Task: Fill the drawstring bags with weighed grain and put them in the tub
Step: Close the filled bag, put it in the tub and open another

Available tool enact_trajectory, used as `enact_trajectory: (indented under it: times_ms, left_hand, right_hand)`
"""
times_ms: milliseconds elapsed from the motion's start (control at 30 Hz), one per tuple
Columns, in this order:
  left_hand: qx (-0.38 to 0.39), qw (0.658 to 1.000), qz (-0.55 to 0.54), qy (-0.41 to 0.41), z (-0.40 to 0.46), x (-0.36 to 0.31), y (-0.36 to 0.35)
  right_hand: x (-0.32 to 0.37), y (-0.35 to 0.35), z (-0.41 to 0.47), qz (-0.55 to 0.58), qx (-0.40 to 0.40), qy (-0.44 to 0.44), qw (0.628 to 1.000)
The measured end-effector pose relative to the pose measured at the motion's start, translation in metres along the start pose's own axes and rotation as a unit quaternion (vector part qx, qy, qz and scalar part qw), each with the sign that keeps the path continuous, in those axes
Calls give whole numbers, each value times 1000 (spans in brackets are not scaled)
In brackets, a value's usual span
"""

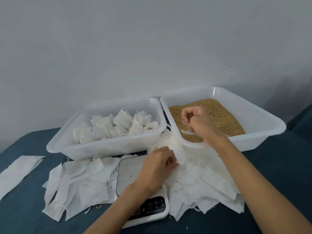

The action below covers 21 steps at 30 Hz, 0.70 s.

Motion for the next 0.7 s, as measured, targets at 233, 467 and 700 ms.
enact_trajectory:
  times_ms: [233,467,700]
  left_hand:
    - [-156,923,-338,101,-4,36,30]
    - [-148,896,-393,143,-21,65,35]
    - [-233,905,-302,187,-35,92,59]
  right_hand:
    - [29,-28,-21,-91,-63,183,977]
    - [4,-89,-30,-98,109,132,980]
    - [-15,-103,-30,-95,134,87,983]
Point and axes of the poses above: each hand's wrist, its own z-axis towards the middle knuckle, its own y-axis out of the back of the hand, x = y × z, the point moved 4 cm from there along z, towards the middle knuckle, and after that the axes turned 8 degrees about x, right-handed, at the moved point
